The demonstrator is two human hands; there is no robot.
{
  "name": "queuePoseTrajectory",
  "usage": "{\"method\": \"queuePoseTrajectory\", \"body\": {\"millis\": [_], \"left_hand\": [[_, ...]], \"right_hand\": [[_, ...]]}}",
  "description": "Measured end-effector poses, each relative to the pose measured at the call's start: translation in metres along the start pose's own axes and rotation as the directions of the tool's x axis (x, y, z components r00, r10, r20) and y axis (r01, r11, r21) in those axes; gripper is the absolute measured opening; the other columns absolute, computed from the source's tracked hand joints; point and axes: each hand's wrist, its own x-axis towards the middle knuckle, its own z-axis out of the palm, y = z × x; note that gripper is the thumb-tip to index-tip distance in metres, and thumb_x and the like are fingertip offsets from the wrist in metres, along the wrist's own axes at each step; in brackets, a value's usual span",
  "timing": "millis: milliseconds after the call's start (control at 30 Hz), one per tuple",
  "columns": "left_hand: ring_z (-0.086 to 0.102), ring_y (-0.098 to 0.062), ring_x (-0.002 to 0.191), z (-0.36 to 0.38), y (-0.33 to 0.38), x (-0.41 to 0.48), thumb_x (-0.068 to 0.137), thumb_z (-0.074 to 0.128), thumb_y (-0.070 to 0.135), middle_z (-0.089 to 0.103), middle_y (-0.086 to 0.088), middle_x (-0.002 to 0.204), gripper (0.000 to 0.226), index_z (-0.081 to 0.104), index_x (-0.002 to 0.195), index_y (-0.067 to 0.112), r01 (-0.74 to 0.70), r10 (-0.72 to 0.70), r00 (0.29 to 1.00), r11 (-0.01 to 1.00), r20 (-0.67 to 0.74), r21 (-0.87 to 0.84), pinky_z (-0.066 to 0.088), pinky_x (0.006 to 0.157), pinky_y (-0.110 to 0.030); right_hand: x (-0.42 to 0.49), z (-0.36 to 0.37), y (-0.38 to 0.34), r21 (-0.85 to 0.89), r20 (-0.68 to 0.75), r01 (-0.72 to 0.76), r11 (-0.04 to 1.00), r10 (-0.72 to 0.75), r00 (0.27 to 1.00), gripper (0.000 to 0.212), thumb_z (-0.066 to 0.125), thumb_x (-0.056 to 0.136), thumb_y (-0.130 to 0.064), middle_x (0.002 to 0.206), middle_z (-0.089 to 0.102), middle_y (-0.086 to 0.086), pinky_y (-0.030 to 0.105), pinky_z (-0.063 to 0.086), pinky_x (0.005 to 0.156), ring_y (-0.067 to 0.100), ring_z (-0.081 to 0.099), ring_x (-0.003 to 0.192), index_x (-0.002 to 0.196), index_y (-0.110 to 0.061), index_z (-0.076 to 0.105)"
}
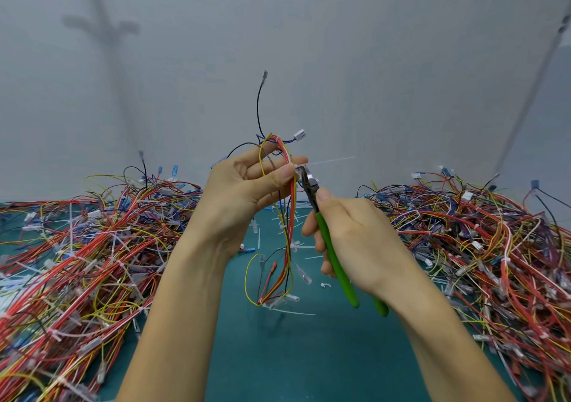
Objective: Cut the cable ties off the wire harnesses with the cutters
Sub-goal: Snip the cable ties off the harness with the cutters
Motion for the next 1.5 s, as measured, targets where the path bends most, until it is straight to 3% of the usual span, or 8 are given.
{"method": "queuePoseTrajectory", "body": {"millis": [167,400,667,1267,1333,1433,1500], "left_hand": [[0.072,-0.013,0.086,0.0008,-0.0002,-0.0004,0.071,0.071,0.015,0.076,-0.005,0.099,0.054,0.057,0.123,0.013,-0.001,0.001,1.000,1.000,0.002,0.001,0.055,0.070,-0.020],[0.073,-0.014,0.085,0.0038,-0.0015,0.0004,0.072,0.071,0.014,0.076,-0.006,0.099,0.052,0.057,0.122,0.012,0.004,-0.004,1.000,1.000,0.017,0.011,0.056,0.070,-0.020],[0.073,-0.012,0.080,0.0040,-0.0020,-0.0002,0.071,0.071,0.015,0.077,-0.003,0.095,0.060,0.053,0.129,0.010,0.004,-0.004,1.000,1.000,0.026,0.013,0.055,0.068,-0.019],[0.072,-0.013,0.079,0.0032,-0.0045,0.0017,0.082,0.068,0.004,0.077,-0.003,0.091,0.041,0.056,0.121,0.013,0.017,-0.018,1.000,0.997,0.023,0.073,0.056,0.069,-0.021],[0.072,-0.014,0.080,0.0039,-0.0047,0.0020,0.082,0.069,0.005,0.077,-0.004,0.093,0.044,0.056,0.123,0.011,0.020,-0.021,1.000,0.998,0.017,0.066,0.057,0.070,-0.022],[0.072,-0.014,0.081,0.0055,-0.0045,0.0015,0.082,0.068,0.005,0.076,-0.006,0.096,0.037,0.058,0.117,0.011,0.023,-0.023,1.000,0.999,0.012,0.045,0.057,0.070,-0.022],[0.071,-0.014,0.080,0.0049,-0.0039,0.0013,0.086,0.066,0.004,0.076,-0.006,0.097,0.028,0.060,0.112,0.013,0.026,-0.026,0.999,1.000,0.020,0.000,0.056,0.069,-0.022]], "right_hand": [[-0.0009,-0.0006,-0.0006,0.006,-0.002,-0.002,1.000,0.002,1.000,0.057,0.026,0.085,-0.062,0.061,0.064,0.005,0.054,0.054,0.074,0.026,0.064,0.058,0.067,-0.025,0.066],[-0.0010,-0.0023,-0.0005,-0.021,-0.011,0.000,1.000,-0.001,1.000,0.057,0.032,0.101,-0.052,0.064,0.064,0.003,0.053,0.054,0.076,0.030,0.064,0.067,0.065,-0.022,0.065],[-0.0019,-0.0036,-0.0020,-0.035,-0.016,0.010,0.999,-0.011,1.000,0.059,0.032,0.101,-0.051,0.061,0.064,0.009,0.052,0.056,0.068,0.026,0.063,0.052,0.065,-0.017,0.064],[-0.0005,-0.0043,0.0014,-0.055,-0.006,0.039,0.998,-0.039,0.999,0.062,0.033,0.102,-0.047,0.055,0.059,0.002,0.051,0.056,0.068,0.028,0.061,0.056,0.060,-0.010,0.063],[0.0004,-0.0040,0.0025,-0.029,-0.014,0.035,0.999,-0.035,0.999,0.062,0.033,0.101,-0.048,0.055,0.060,0.003,0.047,0.056,0.062,0.027,0.061,0.054,0.060,-0.014,0.063],[0.0029,-0.0044,0.0037,0.146,-0.057,0.006,0.989,0.002,0.998,0.059,0.034,0.102,-0.048,0.055,0.058,0.003,0.035,0.050,0.048,0.024,0.059,0.048,0.064,-0.015,0.064],[0.0043,-0.0069,0.0043,0.212,-0.096,0.026,0.977,-0.005,0.995,0.058,0.036,0.099,-0.056,0.056,0.059,0.001,0.040,0.053,0.050,0.023,0.060,0.047,0.067,-0.016,0.065]]}}
